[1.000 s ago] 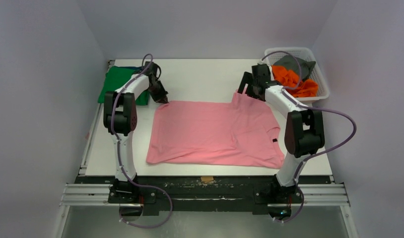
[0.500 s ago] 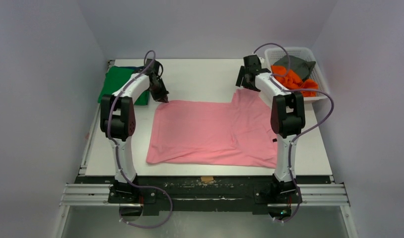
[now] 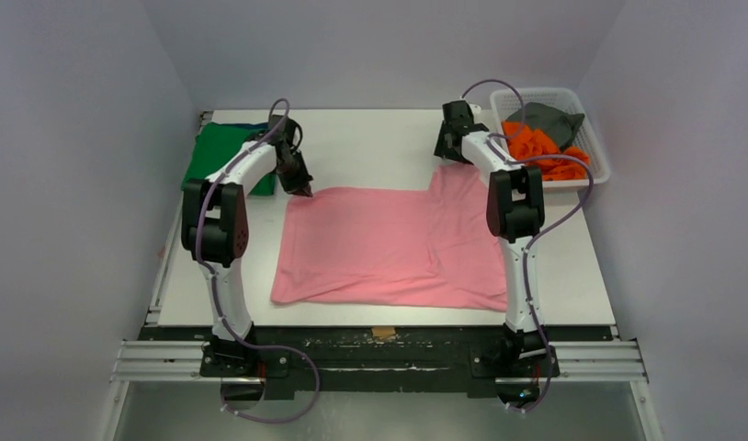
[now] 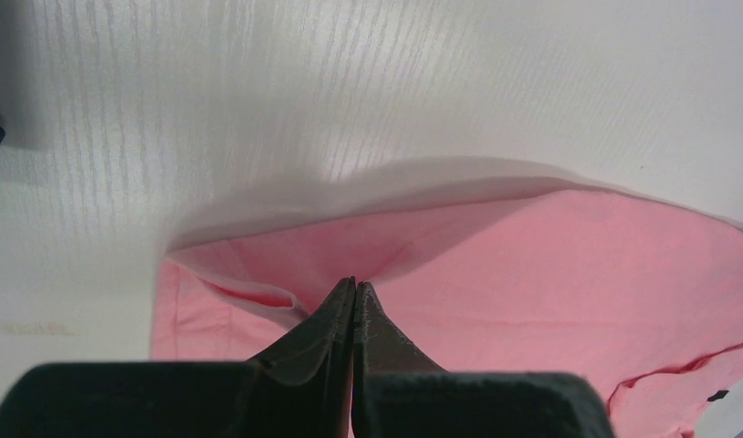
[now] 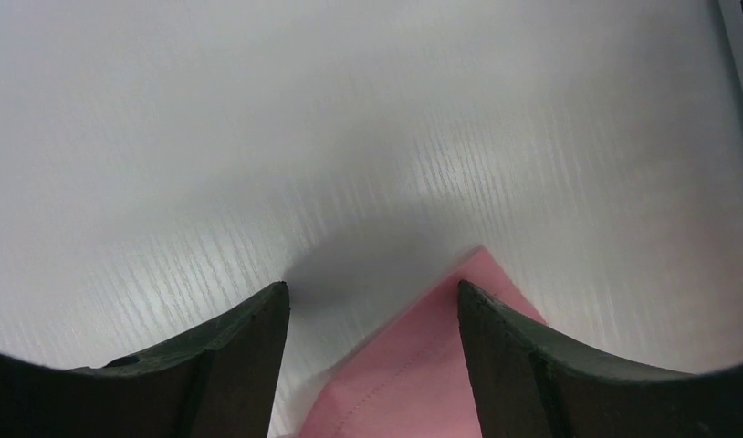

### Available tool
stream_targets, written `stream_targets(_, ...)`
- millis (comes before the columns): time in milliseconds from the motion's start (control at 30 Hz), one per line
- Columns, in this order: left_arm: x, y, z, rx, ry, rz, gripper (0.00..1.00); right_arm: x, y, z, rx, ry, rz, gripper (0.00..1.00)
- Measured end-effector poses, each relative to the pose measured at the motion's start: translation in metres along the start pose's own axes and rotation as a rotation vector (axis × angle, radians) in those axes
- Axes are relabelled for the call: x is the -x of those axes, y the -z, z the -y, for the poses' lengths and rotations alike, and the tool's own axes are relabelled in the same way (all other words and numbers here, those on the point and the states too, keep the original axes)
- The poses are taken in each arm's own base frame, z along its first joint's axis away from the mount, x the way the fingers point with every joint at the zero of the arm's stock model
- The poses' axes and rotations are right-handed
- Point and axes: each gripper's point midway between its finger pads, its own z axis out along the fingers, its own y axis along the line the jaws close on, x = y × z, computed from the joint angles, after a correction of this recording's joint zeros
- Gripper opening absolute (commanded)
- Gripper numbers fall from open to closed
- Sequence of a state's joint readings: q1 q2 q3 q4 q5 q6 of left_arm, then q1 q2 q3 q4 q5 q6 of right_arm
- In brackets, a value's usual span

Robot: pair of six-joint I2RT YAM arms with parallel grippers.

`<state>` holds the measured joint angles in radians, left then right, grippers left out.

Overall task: Fold and stack the t-shirts
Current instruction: Grab the side of the flattened tshirt furthest away from the robot with both arms, then fold the other side of the tshirt into a rectangle

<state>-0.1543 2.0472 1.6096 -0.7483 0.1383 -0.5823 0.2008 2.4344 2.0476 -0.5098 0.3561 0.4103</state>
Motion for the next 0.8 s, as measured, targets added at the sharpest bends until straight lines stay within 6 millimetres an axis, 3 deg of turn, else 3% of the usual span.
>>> stream_targets(100,-0.003,-0.002,0.000,0.002,-0.002,-0.006,0.00,-0.001,-0.001,0.001,-0.005,-0.012,0.003,0.47)
stream_targets(300,-0.006,0.000,-0.002,0.003,-0.002,-0.006,0.00,-0.014,0.010,0.015,-0.043,-0.039,-0.006,0.29)
stream_targets(467,-0.009,0.004,-0.003,0.005,-0.003,-0.002,0.00,-0.025,0.021,0.027,-0.067,-0.046,-0.024,0.00)
stream_targets(667,-0.006,0.013,-0.001,-0.003,-0.006,0.019,0.00,-0.020,0.025,0.026,-0.053,-0.056,0.001,0.00)
stream_targets(800,-0.008,0.018,-0.001,-0.011,-0.008,0.033,0.00,-0.015,0.051,0.032,-0.017,-0.061,0.050,0.00)
